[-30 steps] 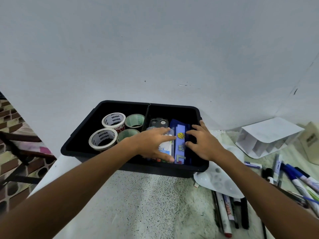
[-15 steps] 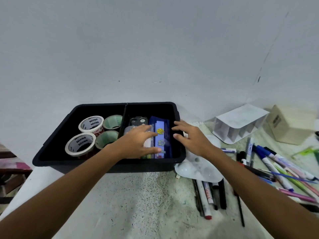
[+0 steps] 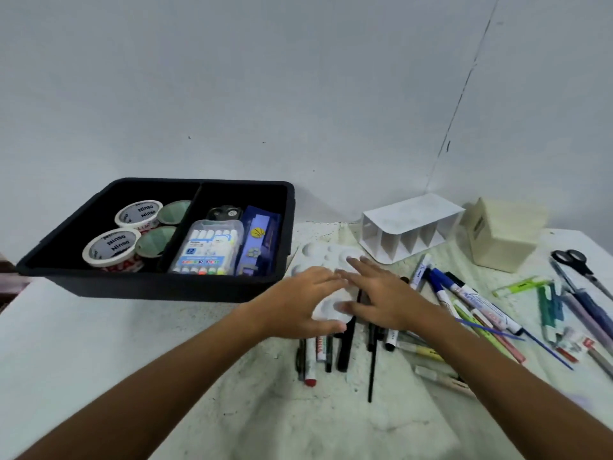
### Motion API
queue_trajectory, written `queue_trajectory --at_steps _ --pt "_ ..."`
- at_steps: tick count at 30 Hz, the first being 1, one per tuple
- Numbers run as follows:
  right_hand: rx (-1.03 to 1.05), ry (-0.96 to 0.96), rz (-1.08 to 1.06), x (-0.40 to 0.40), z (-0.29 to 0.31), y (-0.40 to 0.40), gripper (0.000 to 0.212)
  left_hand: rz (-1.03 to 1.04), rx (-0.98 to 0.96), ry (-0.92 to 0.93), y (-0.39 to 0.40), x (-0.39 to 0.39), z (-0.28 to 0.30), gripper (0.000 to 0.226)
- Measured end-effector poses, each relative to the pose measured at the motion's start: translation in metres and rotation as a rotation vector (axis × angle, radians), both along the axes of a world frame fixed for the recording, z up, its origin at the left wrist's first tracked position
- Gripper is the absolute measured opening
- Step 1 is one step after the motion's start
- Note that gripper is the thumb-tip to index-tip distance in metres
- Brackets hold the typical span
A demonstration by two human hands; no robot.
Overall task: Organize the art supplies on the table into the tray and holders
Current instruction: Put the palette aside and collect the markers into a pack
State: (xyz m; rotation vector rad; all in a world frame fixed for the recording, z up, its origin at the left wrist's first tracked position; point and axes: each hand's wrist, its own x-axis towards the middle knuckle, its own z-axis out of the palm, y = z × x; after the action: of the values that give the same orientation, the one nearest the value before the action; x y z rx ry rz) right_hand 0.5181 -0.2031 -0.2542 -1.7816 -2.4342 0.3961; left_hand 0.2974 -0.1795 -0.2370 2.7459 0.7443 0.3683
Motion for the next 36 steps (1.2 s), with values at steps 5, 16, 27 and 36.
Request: queue_trajectory --at_steps 5,16,27,36 --pt "0.003 -0.155 0.101 0.007 -0.009 -0.013 0.083 0.226 -0.111 0.266 -0.016 -0.005 -0.030 0.098" --pt "0.115 0.232 0.014 0.037 -0.003 -0.014 0.039 0.254 -0.020 -0.086 -0.028 -0.003 -0.037 0.071" --pt "-0.071 0.402 -0.351 0.015 -0.011 -0.009 0.069 0.539 -0.377 -0.201 -0.018 0.014 -0.042 0.079" --pt "-0.011 1.047 -0.604 0.011 0.003 -0.001 0.054 0.590 -0.416 -0.248 -0.013 0.022 -0.044 0.083"
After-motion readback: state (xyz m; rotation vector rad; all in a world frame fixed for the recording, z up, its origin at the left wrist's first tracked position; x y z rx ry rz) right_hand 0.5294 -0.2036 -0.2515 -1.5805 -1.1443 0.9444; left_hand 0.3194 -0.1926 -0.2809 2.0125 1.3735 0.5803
